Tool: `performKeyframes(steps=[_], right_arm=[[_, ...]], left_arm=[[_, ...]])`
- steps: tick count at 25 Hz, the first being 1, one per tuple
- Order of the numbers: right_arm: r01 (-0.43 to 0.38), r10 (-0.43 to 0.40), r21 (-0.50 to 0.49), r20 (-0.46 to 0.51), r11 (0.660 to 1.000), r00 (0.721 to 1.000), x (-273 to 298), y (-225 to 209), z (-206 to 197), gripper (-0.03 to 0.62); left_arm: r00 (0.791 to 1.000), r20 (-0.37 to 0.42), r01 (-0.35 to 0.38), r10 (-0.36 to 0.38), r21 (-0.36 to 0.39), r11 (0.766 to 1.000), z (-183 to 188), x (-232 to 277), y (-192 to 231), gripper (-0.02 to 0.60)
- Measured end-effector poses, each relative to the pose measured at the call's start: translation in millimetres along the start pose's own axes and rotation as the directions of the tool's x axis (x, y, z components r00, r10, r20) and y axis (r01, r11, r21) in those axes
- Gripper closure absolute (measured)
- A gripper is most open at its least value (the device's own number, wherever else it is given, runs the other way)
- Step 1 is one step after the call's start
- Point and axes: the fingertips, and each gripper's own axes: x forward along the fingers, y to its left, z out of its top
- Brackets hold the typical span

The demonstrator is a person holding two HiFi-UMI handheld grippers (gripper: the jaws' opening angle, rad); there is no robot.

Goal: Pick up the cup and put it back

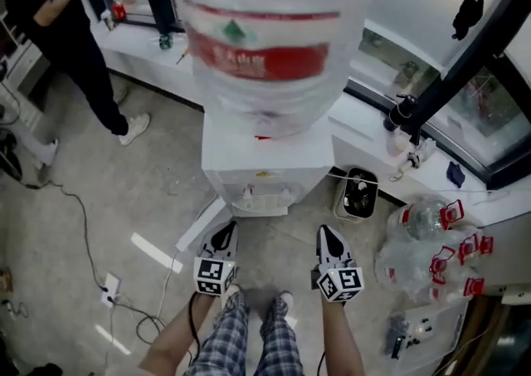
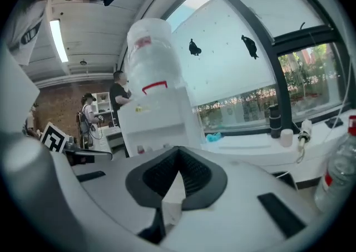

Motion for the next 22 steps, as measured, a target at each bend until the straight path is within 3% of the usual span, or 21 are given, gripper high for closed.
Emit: performKeyframes(steps=[5, 12, 17, 22], right_arm=[[-0.013, 0.012, 0.010, 0.081, 1.000, 0.997, -47, 25, 96, 0.577], [-0.021, 0.027, -0.029, 0.217, 0.999, 0.976, -92, 42, 198, 0.577], [0.000, 0.016, -0.061, 0.256, 0.998, 0.967, -122, 43, 226, 0.577], [0.009, 0.013, -0.078, 0.281, 0.997, 0.960, -132, 37, 239, 0.577]], left_arm=[[0.997, 0.069, 0.023, -0.026, 0.043, 0.999, 100, -61, -18, 0.555], [0.979, 0.198, 0.032, -0.046, 0.075, 0.997, 205, -113, -32, 0.557], [0.965, 0.259, 0.018, -0.048, 0.117, 0.993, 247, -133, -45, 0.557], [0.956, 0.290, 0.012, -0.044, 0.110, 0.994, 262, -138, -50, 0.557]])
